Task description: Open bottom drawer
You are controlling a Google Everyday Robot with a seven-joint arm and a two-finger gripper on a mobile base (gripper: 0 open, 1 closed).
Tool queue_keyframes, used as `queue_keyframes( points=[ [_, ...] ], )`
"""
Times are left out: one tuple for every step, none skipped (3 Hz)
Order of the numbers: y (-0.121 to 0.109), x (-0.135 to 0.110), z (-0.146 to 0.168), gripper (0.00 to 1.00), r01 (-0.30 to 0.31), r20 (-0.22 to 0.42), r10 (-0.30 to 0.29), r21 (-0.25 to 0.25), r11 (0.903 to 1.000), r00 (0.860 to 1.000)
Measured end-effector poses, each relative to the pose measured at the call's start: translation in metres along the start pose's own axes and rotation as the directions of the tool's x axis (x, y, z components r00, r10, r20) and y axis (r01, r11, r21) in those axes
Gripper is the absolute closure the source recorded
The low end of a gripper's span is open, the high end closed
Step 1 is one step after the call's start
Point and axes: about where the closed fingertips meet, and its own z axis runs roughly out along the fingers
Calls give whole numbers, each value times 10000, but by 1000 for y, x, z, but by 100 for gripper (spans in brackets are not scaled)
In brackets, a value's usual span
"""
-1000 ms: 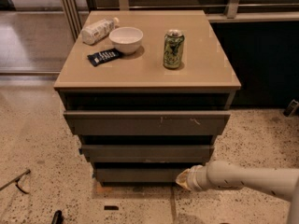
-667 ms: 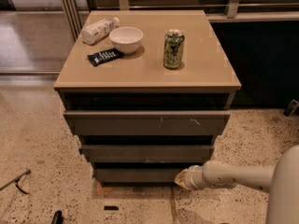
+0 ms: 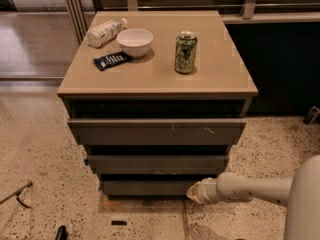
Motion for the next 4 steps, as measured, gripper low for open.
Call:
queue_keyframes(
  points=[
    [-2,14,15,50,262,-212,-266,-187,9995,9994],
    [-6,38,37,27,466,-434,-486,-465,9978,9979],
    [-11,49,50,4,720,-511,-749,-574,9958,9959],
    [-11,50,51,0,741,-491,-769,-572,9956,9958]
  ],
)
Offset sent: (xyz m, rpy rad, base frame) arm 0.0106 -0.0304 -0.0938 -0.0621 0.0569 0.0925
